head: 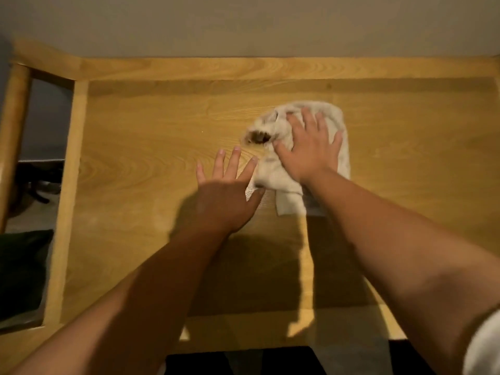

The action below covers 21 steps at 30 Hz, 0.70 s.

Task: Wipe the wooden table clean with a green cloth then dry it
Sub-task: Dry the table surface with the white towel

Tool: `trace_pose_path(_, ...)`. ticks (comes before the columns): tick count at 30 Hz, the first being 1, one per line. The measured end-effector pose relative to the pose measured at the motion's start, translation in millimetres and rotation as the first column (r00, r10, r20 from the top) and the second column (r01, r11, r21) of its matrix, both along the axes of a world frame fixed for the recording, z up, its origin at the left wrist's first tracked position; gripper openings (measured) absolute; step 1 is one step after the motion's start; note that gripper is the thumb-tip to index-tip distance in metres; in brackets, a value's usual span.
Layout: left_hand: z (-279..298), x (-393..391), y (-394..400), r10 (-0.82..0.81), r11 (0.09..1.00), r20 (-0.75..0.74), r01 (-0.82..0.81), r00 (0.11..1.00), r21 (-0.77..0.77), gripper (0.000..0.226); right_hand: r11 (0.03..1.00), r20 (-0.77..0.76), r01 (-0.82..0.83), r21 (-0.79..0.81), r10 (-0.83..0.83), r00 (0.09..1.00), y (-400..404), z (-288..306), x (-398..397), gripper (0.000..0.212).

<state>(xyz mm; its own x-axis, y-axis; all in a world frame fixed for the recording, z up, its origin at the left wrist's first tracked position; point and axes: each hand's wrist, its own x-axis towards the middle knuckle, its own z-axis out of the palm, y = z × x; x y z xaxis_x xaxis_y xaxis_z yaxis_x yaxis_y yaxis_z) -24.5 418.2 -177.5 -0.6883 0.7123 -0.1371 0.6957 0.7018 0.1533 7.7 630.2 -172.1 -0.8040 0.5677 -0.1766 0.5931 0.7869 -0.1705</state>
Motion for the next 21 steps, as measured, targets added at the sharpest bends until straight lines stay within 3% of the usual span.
trace_pose_path(12, -3, 1, 1, 0.08, 0.997, -0.021, -0.08, 0.997, 0.001, 0.071, 0.993, -0.037, -0.11, 0.034, 0.111, 0.993, 76, -2, -110, 0.082)
trace_pose_path(17, -2, 0, 2, 0.097, 0.995, -0.012, -0.097, 0.995, 0.04, 0.069, 0.987, -0.022, -0.151, 0.054, 0.152, 0.988, 64, -1, -97, 0.085)
trace_pose_path(21, -3, -2, 3, 0.089, 0.996, -0.004, -0.089, 0.996, -0.018, 0.069, 0.988, 0.003, -0.151, 0.033, 0.15, 0.989, 37, 1, -50, 0.082)
